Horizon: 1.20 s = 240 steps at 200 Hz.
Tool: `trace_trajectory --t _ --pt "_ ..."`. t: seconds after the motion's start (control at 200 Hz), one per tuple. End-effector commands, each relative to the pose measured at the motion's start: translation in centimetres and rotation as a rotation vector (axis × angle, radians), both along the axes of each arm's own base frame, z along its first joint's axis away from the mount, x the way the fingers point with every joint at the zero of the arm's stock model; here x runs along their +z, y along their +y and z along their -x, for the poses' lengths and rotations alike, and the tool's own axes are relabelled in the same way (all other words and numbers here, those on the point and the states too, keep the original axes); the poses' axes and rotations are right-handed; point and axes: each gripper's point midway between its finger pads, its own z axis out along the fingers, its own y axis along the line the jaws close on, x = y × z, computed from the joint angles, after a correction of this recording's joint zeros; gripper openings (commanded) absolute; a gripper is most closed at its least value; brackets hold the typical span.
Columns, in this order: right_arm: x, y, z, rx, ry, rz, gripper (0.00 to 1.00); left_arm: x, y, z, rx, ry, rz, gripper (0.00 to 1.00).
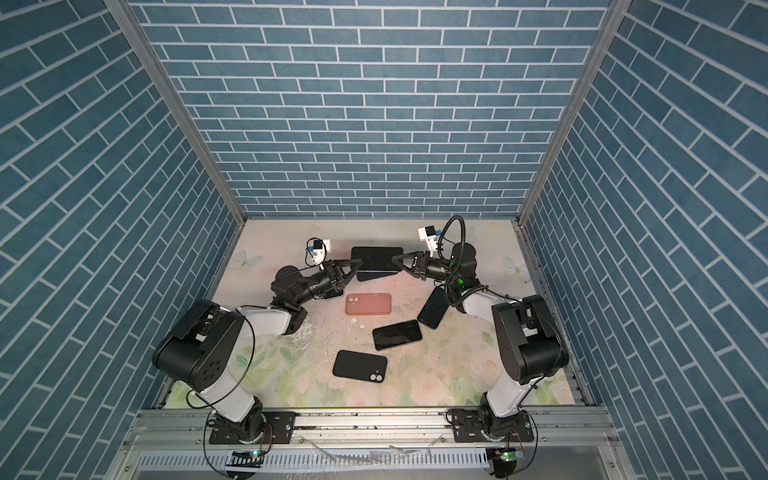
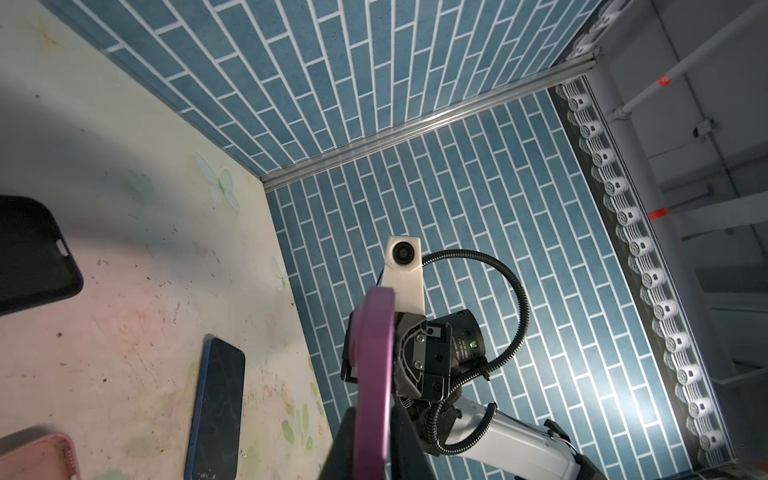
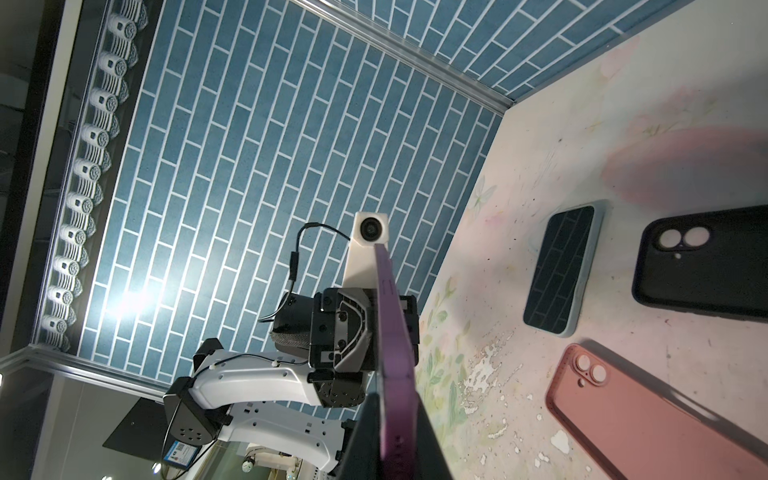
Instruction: Put the phone into the phone case
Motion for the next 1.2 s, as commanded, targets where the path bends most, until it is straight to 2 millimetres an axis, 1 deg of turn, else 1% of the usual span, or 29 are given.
trace_trajectory --t 0.0,0.06,0.14,0.205,0.225,0.31,0.425,0.495,0.625,0.72,0.835,0.93,1.07,1.195 --pt "0.6 0.0 0.0 -0.01 -0.078 0.031 0.0 1.0 0.6 0.3 0.021 -0.062 -0.025 0.36" --pt "0.1 -0.2 0.2 -0.026 -0.073 0.077 0.0 0.4 1.3 0.2 0.051 -0.056 -0.063 0.52" --pt "-1.0 -0.8 0.3 -0.067 -0.055 0.166 0.0 -1.1 2.5 0.1 0.106 -0.031 -0.138 0.63" --pt "-2.0 -1.3 0.4 -0.104 -0.036 0.249 0.0 -2.2 3.7 0.2 0.152 -0.006 -0.216 0.69" --pt "-2.3 -1.5 0.4 -0.117 -0.027 0.274 0.0 -2.3 4.0 0.3 0.165 -0.027 -0.256 0.71" --pt "-3.5 -1.6 0.7 -0.131 0.015 0.342 0.0 -4.4 5.6 0.9 0.213 0.006 -0.449 0.8" --pt "-5.5 -0.3 1.6 -0.093 0.067 0.409 0.0 -6.3 8.1 2.2 0.265 0.045 -0.665 0.89" --pt "-6.7 1.0 2.0 -0.068 0.09 0.437 0.0 -7.0 8.8 2.8 0.27 0.06 -0.708 0.92" --pt "-8.8 3.2 1.7 -0.039 0.147 0.451 0.0 -8.8 8.4 3.4 0.241 0.099 -0.692 0.93" --pt "-9.6 4.5 1.1 -0.032 0.172 0.437 0.0 -10.2 8.2 3.5 0.238 0.128 -0.659 0.93" --pt "-10.3 5.6 0.5 -0.021 0.185 0.436 0.0 -11.3 8.3 3.3 0.247 0.143 -0.651 0.93" --pt "-11.2 5.8 0.2 -0.025 0.204 0.448 0.0 -12.1 8.2 3.1 0.25 0.151 -0.647 0.93" --pt "-12.6 5.5 0.0 -0.047 0.231 0.478 0.0 -13.0 7.9 2.7 0.245 0.163 -0.641 0.93" --pt "-14.2 5.5 0.2 -0.043 0.278 0.5 0.0 -13.9 7.6 2.3 0.238 0.179 -0.632 0.93"
